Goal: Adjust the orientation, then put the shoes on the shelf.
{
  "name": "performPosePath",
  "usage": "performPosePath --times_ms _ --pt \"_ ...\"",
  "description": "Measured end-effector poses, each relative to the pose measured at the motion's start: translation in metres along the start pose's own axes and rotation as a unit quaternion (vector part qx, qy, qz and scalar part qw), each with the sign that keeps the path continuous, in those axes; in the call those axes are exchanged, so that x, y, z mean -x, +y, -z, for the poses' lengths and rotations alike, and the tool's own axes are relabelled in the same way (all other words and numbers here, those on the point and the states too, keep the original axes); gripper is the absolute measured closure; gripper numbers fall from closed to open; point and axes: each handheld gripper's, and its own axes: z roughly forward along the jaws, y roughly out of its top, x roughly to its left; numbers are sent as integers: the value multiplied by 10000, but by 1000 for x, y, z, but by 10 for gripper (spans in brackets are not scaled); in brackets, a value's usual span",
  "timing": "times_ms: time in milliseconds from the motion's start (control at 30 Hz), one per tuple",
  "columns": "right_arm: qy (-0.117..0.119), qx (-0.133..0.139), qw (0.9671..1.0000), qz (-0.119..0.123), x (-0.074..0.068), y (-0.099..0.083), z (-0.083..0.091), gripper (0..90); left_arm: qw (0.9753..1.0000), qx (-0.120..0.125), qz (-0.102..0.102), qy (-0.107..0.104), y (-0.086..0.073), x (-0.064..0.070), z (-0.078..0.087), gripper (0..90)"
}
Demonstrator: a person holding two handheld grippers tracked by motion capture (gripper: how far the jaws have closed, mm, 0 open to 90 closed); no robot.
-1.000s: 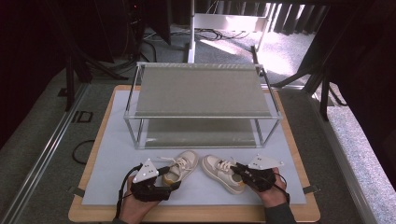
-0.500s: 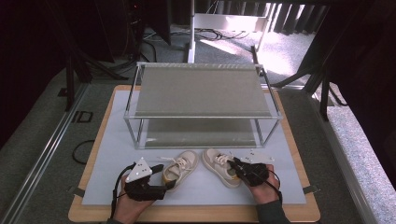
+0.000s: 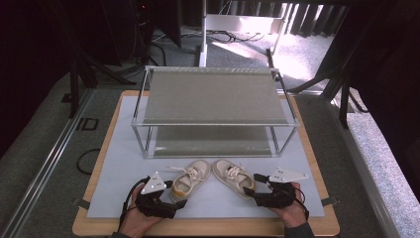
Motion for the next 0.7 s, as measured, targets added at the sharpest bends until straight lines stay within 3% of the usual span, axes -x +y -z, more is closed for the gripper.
performPosePath --times_ms 67,100,267,400,700 --pt "-83 -59 9999 0 1 -4 1 314 9999 -89 -40 48 -1 1 -3 169" --pt "-83 16 10000 3 1 -9 3 342 9999 -83 -46 44 -1 2 -4 169" --pt "30 -43 10000 66 0 -11 4 323 10000 -50 -29 50 -2 1 -3 181" --pt "15 -308 9994 155 -2 -15 -4 317 10000 -51 13 20 -3 0 -1 235" --pt "47 -291 9993 230 -6 -15 -6 346 9999 -87 -99 -99 1 6 -8 260"
